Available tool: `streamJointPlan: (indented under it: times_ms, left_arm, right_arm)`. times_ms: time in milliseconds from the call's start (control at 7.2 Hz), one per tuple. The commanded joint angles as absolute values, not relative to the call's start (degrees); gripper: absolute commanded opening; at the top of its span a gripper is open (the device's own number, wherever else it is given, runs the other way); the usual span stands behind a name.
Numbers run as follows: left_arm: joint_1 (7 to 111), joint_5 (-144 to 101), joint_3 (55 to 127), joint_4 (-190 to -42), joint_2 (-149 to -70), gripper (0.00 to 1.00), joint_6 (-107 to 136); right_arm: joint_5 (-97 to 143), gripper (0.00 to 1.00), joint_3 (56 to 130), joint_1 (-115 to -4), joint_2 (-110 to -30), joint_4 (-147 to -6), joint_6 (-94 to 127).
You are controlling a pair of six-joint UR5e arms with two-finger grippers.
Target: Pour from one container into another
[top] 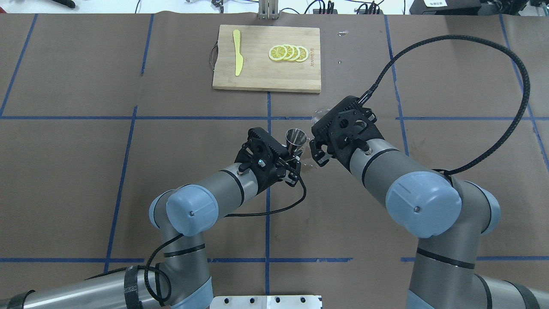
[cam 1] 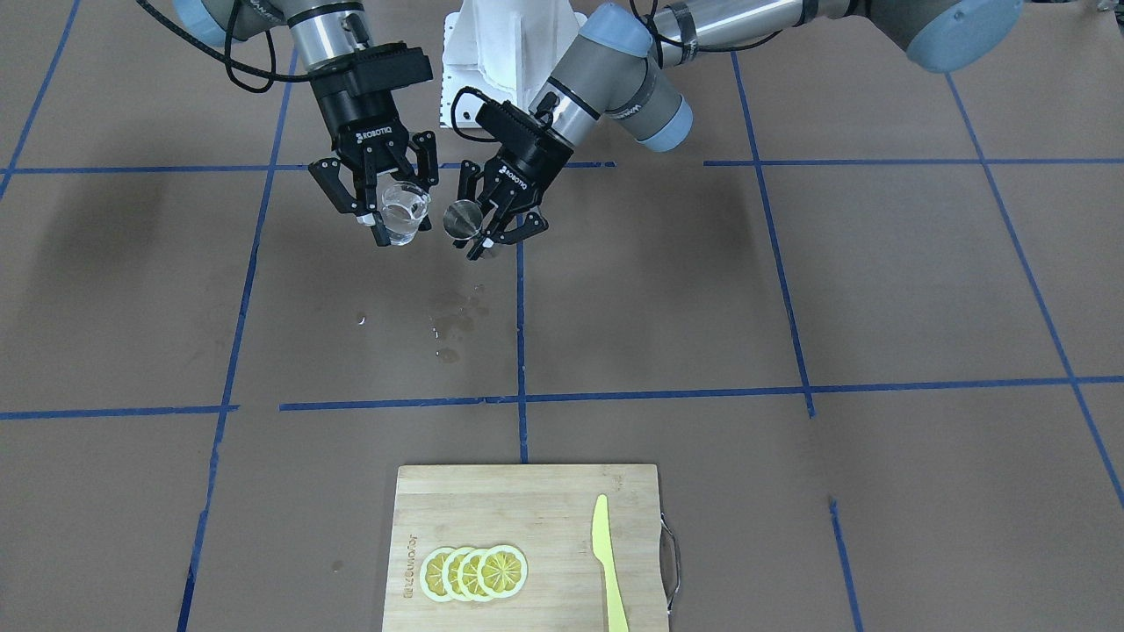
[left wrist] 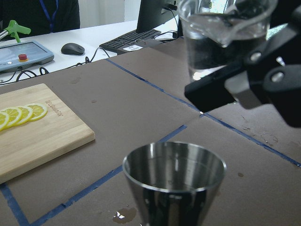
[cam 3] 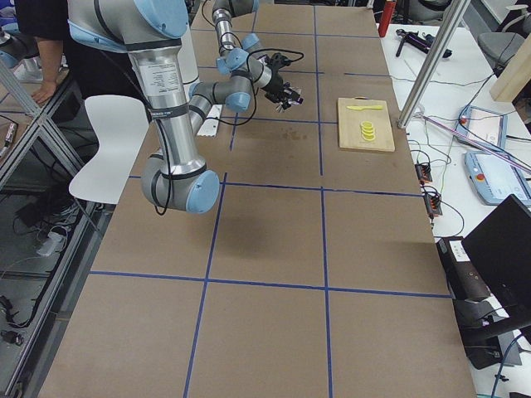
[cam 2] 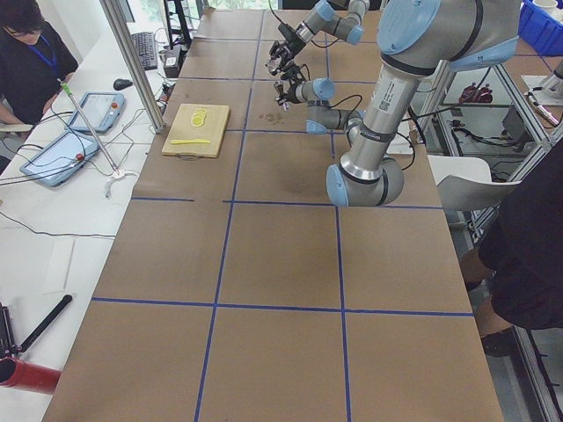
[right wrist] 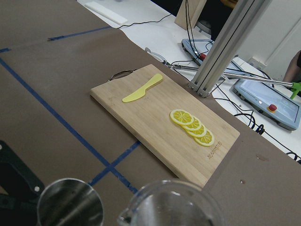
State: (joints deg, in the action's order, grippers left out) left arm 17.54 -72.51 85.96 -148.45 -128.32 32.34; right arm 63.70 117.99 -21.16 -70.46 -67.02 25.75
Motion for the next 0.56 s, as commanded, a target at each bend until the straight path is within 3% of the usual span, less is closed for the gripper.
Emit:
streamJointPlan:
  times_ms: [0, 417]
  left_arm:
    - [17.6, -72.5, 86.0, -149.0, -128.3, 0.00, 32.3]
    - [17.6, -72.6, 85.7, -149.2, -128.3, 0.00, 32.3]
  right_arm:
    - [62.0, 0.00, 118.0, -20.0, -69.9, -68.0, 23.0]
    - [57.9, 0.00, 117.8, -18.3, -69.5, -68.4, 18.5]
